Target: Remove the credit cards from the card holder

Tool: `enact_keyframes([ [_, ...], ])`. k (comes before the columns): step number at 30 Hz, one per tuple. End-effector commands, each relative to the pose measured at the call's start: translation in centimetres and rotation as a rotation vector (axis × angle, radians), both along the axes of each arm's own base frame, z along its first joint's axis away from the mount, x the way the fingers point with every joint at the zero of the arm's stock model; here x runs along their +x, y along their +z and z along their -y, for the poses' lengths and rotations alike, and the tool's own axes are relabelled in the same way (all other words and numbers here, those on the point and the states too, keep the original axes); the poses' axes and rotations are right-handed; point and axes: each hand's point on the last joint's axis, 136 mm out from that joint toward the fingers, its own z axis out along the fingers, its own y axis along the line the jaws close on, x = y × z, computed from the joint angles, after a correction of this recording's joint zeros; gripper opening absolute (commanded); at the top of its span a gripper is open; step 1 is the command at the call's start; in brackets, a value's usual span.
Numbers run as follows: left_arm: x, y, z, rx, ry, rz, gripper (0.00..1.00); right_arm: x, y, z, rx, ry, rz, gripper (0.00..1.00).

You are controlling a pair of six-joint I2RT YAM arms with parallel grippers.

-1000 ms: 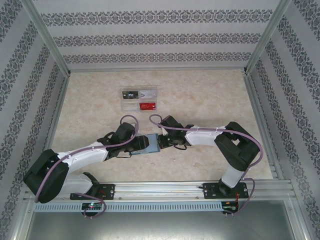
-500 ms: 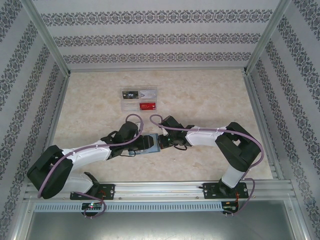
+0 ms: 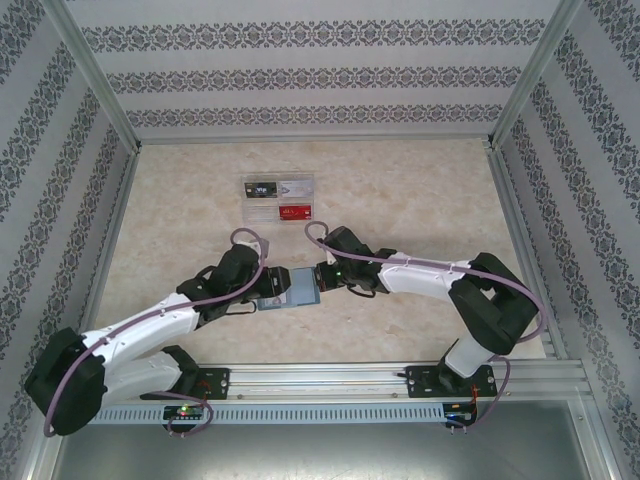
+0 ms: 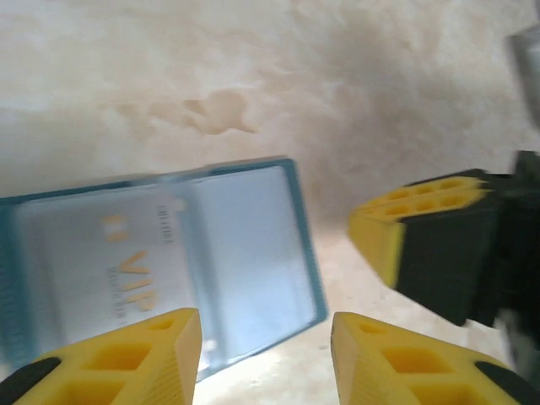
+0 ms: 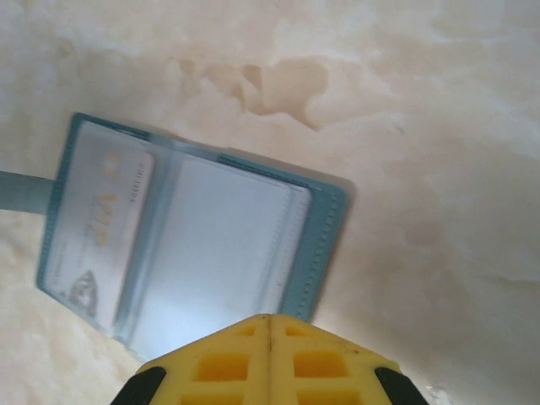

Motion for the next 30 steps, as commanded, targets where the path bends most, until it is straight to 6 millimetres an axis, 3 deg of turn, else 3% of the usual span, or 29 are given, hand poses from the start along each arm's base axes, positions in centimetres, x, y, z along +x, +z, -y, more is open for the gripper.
enact_keyframes([
  [1,-0.8,-2.4,-3.0,0.105,0.043,-0.044,0.45,0.4,2.5,-1.2,0.035,-0.009,0.043,0.08],
  [6,-0.9,-3.3,-4.0,0.092,0.069,-0.060,0.43,-0.2,3.1,-3.2,0.065,0.033,0.022,0.11],
  [14,-0.9,-4.8,-3.8,0.072,0.061,-0.086,0.16,-0.9,1.6,-6.7,0.153,0.055,-0.116,0.17],
  [30,-1.0,-6.8,-3.6,0.078,0.069,-0.138,0.15,-1.1,-1.6,-8.5,0.179,0.036,-0.237,0.22],
])
